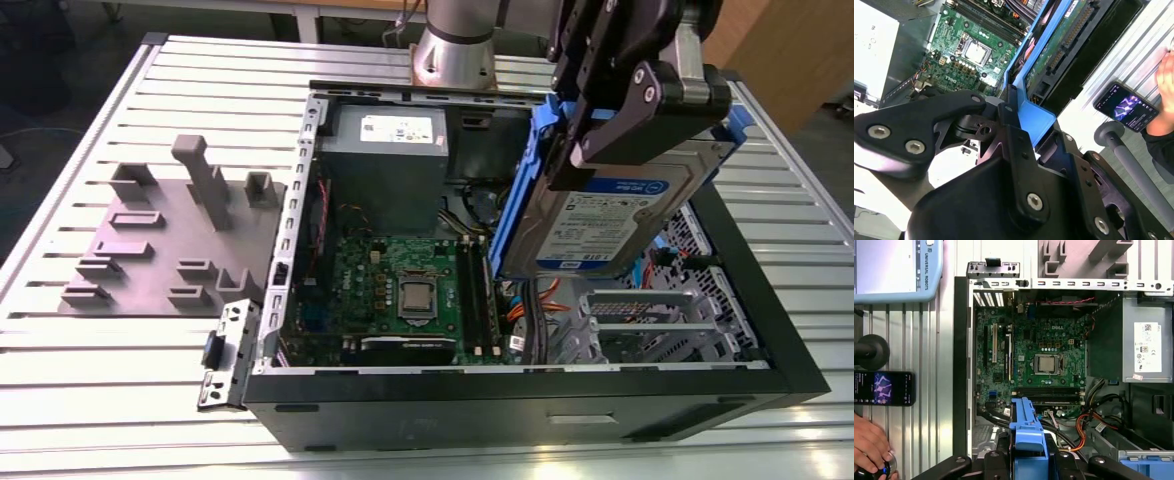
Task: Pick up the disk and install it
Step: 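Insert the disk into the insertion slot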
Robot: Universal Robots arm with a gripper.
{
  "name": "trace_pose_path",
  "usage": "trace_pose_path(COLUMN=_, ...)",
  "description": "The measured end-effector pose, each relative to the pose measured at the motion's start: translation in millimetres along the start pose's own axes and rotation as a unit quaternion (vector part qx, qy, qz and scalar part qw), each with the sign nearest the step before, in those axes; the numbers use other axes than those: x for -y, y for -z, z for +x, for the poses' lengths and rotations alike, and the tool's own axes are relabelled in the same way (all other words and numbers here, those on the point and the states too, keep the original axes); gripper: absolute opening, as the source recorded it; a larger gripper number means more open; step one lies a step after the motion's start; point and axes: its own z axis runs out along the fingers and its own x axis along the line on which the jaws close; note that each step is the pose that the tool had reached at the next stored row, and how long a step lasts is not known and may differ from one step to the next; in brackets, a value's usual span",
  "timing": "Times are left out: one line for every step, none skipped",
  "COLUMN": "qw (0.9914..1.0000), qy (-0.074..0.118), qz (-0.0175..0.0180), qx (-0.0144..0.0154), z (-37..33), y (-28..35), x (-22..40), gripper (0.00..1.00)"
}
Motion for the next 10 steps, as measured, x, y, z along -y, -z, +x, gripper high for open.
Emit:
trace_pose_path(qw=1.00000, qy=0.000, qz=0.0000, qx=0.0000, z=0.0, y=0.0, x=0.0, gripper=0.36)
trace_pose_path(qw=1.00000, qy=0.000, qz=0.0000, qx=0.0000, z=0.0, y=0.0, x=0.1, gripper=0.36)
trace_pose_path(qw=1.00000, qy=0.000, qz=0.0000, qx=0.0000, z=0.0, y=0.0, x=0.1, gripper=0.36)
trace_pose_path(qw=1.00000, qy=0.000, qz=0.0000, qx=0.0000, z=0.0, y=0.0, x=0.1, gripper=0.36)
trace_pose_path(qw=1.00000, qy=0.000, qz=0.0000, qx=-0.0001, z=0.0, y=0.0, x=0.1, gripper=0.36)
trace_pose_path(qw=1.00000, qy=0.000, qz=0.0000, qx=-0.0003, z=0.1, y=0.0, x=0.1, gripper=0.36)
trace_pose_path(qw=1.00000, qy=0.000, qz=0.0000, qx=-0.0004, z=0.6, y=-0.1, x=0.1, gripper=0.36)
trace_pose_path(qw=1.00000, qy=0.000, qz=0.0000, qx=-0.0005, z=1.3, y=-0.1, x=0.2, gripper=0.36)
trace_pose_path(qw=1.00000, qy=0.000, qz=0.0000, qx=-0.0007, z=2.2, y=0.0, x=0.2, gripper=0.36)
trace_pose_path(qw=1.00000, qy=0.000, qz=0.0000, qx=-0.0006, z=3.3, y=-0.1, x=0.2, gripper=0.36)
